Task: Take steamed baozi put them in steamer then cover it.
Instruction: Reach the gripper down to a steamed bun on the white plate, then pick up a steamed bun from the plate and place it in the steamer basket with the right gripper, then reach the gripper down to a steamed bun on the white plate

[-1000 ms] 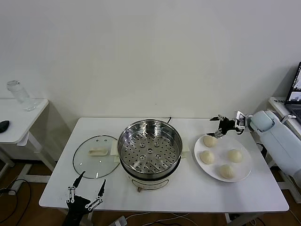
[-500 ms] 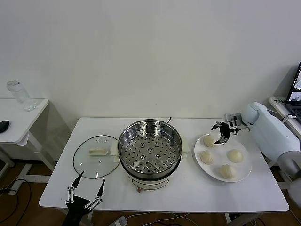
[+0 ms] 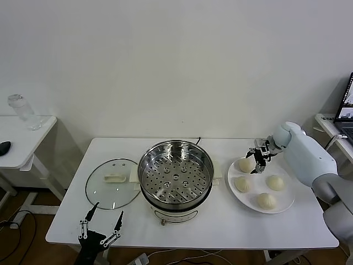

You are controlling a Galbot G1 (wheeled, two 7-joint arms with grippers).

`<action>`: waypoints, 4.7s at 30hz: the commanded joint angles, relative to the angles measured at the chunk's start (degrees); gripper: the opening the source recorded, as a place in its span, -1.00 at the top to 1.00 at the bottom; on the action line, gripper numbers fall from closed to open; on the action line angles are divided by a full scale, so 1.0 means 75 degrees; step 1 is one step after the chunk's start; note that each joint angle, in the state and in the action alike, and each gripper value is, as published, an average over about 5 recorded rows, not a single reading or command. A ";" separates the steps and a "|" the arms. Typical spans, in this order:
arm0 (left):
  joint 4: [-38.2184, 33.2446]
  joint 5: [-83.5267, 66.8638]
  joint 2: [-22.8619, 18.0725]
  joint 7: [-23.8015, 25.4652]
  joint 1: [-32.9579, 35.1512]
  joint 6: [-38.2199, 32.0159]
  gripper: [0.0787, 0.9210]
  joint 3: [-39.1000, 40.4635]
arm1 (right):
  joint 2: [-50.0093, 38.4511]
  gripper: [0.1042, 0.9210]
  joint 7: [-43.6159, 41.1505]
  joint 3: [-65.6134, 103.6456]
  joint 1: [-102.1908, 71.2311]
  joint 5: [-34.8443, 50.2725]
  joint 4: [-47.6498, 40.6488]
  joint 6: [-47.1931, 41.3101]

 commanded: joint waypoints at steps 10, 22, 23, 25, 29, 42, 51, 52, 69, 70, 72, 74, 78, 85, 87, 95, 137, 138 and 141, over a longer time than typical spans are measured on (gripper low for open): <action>-0.0036 0.0002 -0.0003 -0.0012 -0.0032 -0.0017 -0.77 -0.0030 | 0.0004 -0.45 0.0158 -0.0337 0.0058 0.0024 0.0065 0.0095; -0.0143 0.0009 0.0031 -0.0028 -0.0059 0.0031 -0.77 -0.0009 | -0.1105 -0.44 -0.0412 -0.1740 0.1732 0.1095 0.3240 0.1590; -0.0136 0.0012 0.0028 -0.0030 -0.0065 0.0031 -0.77 0.0008 | -0.1157 -0.45 -0.0458 -0.2046 0.2028 0.1240 0.3574 0.1792; -0.0118 0.0024 0.0023 -0.0036 -0.0078 0.0030 -0.77 0.0043 | -0.1217 -0.46 -0.0486 -0.2650 0.2554 0.1559 0.4173 0.2132; -0.0093 0.0043 0.0020 -0.0064 -0.0117 0.0036 -0.77 0.0106 | -0.1082 -0.47 -0.0456 -0.3493 0.3433 0.1766 0.5275 0.2821; -0.0188 0.0039 0.0054 -0.0113 -0.0082 0.0007 -0.77 0.0070 | 0.0300 -0.53 -0.0950 -0.4475 0.4104 0.1830 0.6298 0.3456; -0.0201 0.0038 0.0027 -0.0128 -0.0084 -0.0006 -0.77 0.0072 | 0.0788 -0.53 -0.1331 -0.4641 0.3507 0.1715 0.6206 0.2972; -0.0193 0.0038 0.0028 -0.0136 -0.0090 -0.0011 -0.77 0.0066 | 0.0858 -0.53 -0.1412 -0.4650 0.3440 0.1663 0.6144 0.2868; -0.0155 0.0047 -0.0013 -0.0202 -0.0035 -0.0119 -0.77 0.0061 | 0.1606 -0.53 -0.1592 -0.4558 0.2736 0.0913 0.4869 0.2257; -0.0150 0.0047 -0.0013 -0.0201 -0.0029 -0.0129 -0.77 0.0056 | 0.1650 -0.53 -0.1569 -0.4540 0.2725 0.0882 0.4780 0.2258; -0.0143 0.0047 -0.0011 -0.0200 -0.0023 -0.0146 -0.77 0.0044 | 0.1748 -0.53 -0.1527 -0.4488 0.2716 0.0820 0.4599 0.2283; -0.0140 0.0046 -0.0010 -0.0200 -0.0027 -0.0155 -0.77 0.0036 | 0.1849 -0.53 -0.1485 -0.4450 0.2716 0.0775 0.4451 0.2312; -0.0121 0.0046 -0.0015 -0.0198 -0.0052 -0.0163 -0.77 0.0043 | 0.2047 -0.53 -0.1439 -0.4424 0.2693 0.0746 0.4212 0.2339; -0.0076 0.0045 -0.0020 -0.0195 -0.0098 -0.0182 -0.77 0.0066 | 0.2408 -0.55 -0.1394 -0.4452 0.2608 0.0738 0.3945 0.2333; -0.0081 0.0045 -0.0020 -0.0195 -0.0107 -0.0183 -0.77 0.0059 | 0.2487 -0.58 -0.1364 -0.4453 0.2599 0.0737 0.3908 0.2340; -0.0072 0.0046 -0.0014 -0.0191 -0.0126 -0.0197 -0.77 -0.0010 | 0.1950 -0.76 -0.1516 -0.4487 0.2904 0.1414 0.4766 0.2178; -0.0116 0.0226 -0.0066 -0.0216 -0.0223 -0.0193 -0.77 -0.0019 | -0.1826 -0.76 -0.0184 -0.5883 0.1958 0.4901 0.3690 -0.1875; -0.0112 0.0232 -0.0067 -0.0216 -0.0213 -0.0198 -0.77 -0.0012 | -0.1791 -0.76 -0.0152 -0.5825 0.1887 0.4879 0.3654 -0.1874; -0.0091 0.0246 -0.0062 -0.0218 -0.0192 -0.0215 -0.77 -0.0002 | -0.1724 -0.76 -0.0078 -0.5704 0.1737 0.4789 0.3588 -0.1861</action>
